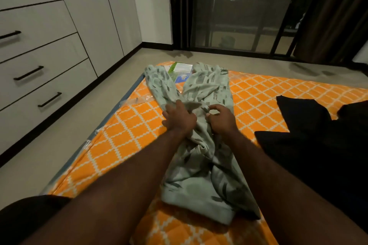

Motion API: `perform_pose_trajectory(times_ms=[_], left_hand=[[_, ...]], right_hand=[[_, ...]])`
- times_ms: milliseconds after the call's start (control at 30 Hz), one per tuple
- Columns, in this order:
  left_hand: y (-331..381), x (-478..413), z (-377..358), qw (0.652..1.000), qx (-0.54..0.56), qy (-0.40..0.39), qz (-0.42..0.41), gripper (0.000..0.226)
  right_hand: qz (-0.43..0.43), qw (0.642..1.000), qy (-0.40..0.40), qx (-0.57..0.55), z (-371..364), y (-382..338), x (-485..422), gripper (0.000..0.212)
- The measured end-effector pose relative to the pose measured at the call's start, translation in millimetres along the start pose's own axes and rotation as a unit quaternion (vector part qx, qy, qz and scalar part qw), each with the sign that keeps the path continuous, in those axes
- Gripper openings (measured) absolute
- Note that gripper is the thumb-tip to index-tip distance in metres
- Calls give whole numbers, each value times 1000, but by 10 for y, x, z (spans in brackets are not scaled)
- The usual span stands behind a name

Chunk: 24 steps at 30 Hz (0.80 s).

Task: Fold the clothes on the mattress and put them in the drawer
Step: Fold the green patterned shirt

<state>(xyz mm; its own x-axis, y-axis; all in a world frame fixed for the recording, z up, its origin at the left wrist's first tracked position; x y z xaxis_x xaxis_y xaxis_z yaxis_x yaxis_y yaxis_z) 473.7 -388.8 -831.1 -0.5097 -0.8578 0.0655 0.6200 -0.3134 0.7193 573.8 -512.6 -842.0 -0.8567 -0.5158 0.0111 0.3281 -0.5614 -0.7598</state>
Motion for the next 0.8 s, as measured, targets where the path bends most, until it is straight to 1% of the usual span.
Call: perform_pose_trajectory(times_ms=[33,67,100,133,167,267,367,400,433,467,500,567,633,667,733,800], left_hand=[[-37,105,-9,996,45,0,75,71],[-67,188,-13,986,95,-1,134,78],[-86,256,-28,975,147,-4,168,83],[-85,309,-10,966,190,-8,177,84],[-89,341,4,960,221,-14,172,83],[-108,331,98,963,246,-23,108,72],[-96,252,220,976,215,-19,43,49],[-94,237,245,980,196,-24,34,46],[-106,216,253,983,177,-28,32,44],[-122,195,256,985,168,-31,34,44],[-131,181,256,984,172,-33,32,44],[-120,189,251,978,205,-38,19,49],[-97,224,231,972,233,-36,7,61],[-90,241,212,969,245,-36,7,69],[-76,292,171,961,271,-51,25,82],[-52,365,143,957,278,-72,34,87]], right_hand=[[-15,1000,6,-15,12,-9,32,25],[-24,999,5,-25,18,-24,48,21],[-30,999,-4,-27,18,-29,64,17],[-33,999,-11,-29,23,-42,73,11],[-38,999,-14,-28,36,-49,94,5],[-49,997,-18,-54,71,-51,101,26],[-70,996,-4,-62,99,-26,71,30],[-77,995,7,-60,115,-13,65,25],[-89,994,13,-66,141,-10,83,16],[-101,991,19,-81,152,11,80,7],[-122,988,19,-91,132,58,66,3],[-128,984,9,-121,38,265,-88,6],[-130,979,-6,-158,-75,453,-227,8],[-137,974,-5,-179,-61,422,-174,10],[-159,964,-2,-213,121,123,157,16],[-183,952,2,-244,190,32,305,23]])
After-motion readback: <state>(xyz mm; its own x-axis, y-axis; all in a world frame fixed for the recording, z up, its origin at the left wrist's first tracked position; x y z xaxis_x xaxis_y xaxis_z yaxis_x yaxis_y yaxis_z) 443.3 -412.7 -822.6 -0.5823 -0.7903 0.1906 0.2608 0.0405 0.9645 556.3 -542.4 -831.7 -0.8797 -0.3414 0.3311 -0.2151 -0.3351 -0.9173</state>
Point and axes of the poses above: each hand's wrist, its own x-axis away from the middle knuckle, its own z-axis out of the back of the hand, y = z × x, the point moved 3 cm from there along -x, towards the middle knuckle, and after that the axes turned 12 degrees about x, right-handed, at the moved point
